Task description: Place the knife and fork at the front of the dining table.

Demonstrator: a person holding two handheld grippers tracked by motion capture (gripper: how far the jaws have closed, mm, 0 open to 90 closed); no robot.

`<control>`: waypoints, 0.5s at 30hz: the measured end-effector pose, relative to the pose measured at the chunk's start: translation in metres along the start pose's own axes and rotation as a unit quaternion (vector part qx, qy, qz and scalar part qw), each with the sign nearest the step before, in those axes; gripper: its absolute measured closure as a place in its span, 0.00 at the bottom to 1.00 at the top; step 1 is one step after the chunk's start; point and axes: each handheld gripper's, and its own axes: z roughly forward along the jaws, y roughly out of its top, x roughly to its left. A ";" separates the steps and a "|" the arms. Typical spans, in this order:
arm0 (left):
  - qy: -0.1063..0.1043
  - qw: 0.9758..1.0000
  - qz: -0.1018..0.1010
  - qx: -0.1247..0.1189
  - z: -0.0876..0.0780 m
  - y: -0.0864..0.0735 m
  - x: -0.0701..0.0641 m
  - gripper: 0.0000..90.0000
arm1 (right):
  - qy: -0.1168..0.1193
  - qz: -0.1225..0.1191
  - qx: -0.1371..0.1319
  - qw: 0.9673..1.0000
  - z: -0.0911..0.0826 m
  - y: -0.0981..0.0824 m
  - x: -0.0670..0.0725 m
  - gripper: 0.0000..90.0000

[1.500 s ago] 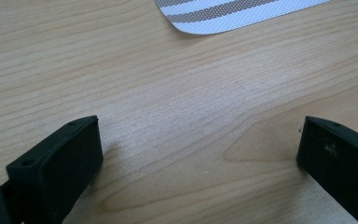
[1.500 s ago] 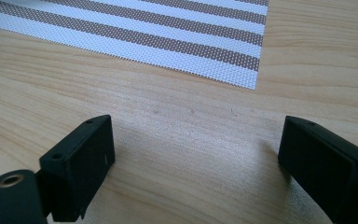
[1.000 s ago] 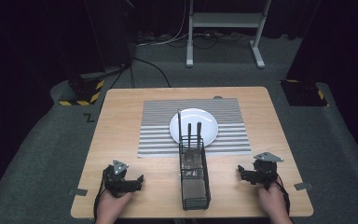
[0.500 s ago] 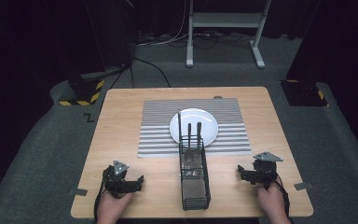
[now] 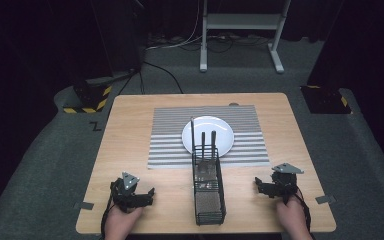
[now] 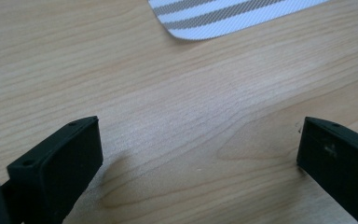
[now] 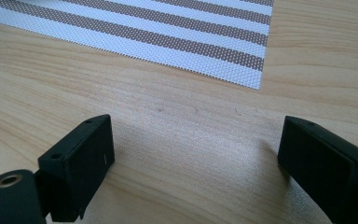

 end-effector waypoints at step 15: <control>-0.076 0.993 0.013 -0.093 -0.034 0.042 -0.028 0.01 | 0.005 -0.006 0.003 1.000 0.002 0.002 -0.001 0.11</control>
